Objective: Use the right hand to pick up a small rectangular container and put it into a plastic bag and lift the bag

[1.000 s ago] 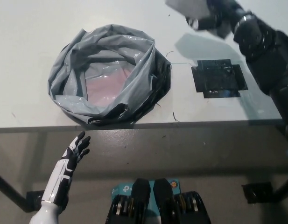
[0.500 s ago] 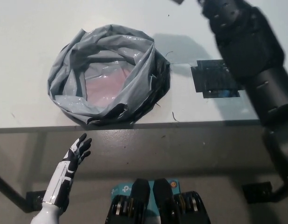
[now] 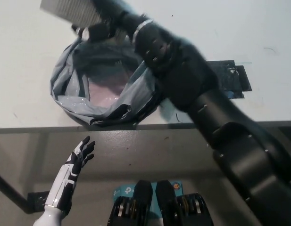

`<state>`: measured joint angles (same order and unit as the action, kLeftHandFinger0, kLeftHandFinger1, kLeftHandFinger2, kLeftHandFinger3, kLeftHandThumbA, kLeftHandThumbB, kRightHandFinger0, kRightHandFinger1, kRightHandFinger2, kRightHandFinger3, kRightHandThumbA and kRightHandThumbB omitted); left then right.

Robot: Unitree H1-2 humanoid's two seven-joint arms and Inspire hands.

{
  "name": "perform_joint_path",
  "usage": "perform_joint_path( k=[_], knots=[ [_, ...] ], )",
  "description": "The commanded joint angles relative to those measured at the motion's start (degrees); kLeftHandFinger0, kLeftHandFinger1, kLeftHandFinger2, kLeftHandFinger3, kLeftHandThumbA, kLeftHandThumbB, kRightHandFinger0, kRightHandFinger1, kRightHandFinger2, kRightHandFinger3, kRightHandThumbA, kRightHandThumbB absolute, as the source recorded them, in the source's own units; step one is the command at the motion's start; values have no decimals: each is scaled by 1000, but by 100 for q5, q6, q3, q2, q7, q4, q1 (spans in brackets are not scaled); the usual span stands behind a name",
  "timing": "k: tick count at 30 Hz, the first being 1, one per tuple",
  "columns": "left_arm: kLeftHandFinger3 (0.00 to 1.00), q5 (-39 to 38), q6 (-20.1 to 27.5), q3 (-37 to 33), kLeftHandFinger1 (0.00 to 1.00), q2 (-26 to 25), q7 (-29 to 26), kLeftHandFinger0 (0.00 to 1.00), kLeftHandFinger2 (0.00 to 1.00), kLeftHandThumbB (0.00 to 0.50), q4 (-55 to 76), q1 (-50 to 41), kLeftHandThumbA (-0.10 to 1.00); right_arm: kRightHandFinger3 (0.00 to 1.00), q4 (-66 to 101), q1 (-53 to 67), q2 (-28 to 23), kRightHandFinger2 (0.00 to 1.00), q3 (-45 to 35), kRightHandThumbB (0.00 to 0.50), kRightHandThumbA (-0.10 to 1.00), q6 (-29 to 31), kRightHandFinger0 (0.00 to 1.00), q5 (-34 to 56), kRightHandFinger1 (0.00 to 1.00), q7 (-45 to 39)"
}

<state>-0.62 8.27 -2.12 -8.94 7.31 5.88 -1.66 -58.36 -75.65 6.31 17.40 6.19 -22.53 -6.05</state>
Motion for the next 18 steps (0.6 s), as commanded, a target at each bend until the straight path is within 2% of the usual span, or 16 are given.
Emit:
perform_joint_path(
  k=[1,3,5,7,9,12,14,18],
  knots=[
    [1000,-26,146,-24,1000,-68,98,1000,1000,275,102,11,989,816,-486,-387,164,756,118,146,-100,520,0,-110,340,457],
    [1000,1,92,-46,1000,-66,103,1000,1000,277,150,0,988,805,-775,-369,218,748,202,150,-100,634,0,-184,316,587],
    [1000,-12,151,-47,1000,-80,120,1000,1000,280,92,31,973,859,-1024,-312,253,777,282,156,-100,730,0,-228,316,661],
    [1000,-4,150,-52,1000,-101,133,1000,1000,273,90,65,967,879,-1202,-288,259,792,361,159,-100,758,0,-265,353,754],
    [1000,43,161,-54,1000,-116,130,1000,1000,269,103,102,971,908,-1371,-261,245,837,395,135,-100,761,3,-256,402,793],
    [1000,61,124,-54,1000,-120,136,1000,1000,270,131,126,972,957,-1505,-225,220,882,421,129,-100,785,16,-257,444,843],
    [1000,79,142,-53,1000,-134,147,1000,1000,274,109,150,973,945,-1592,-172,198,863,450,130,-100,810,0,-275,421,885],
    [1000,84,163,-46,1000,-181,179,1000,1000,263,91,182,968,929,-1701,-79,128,873,545,116,-100,740,0,-365,439,876]
  ],
)
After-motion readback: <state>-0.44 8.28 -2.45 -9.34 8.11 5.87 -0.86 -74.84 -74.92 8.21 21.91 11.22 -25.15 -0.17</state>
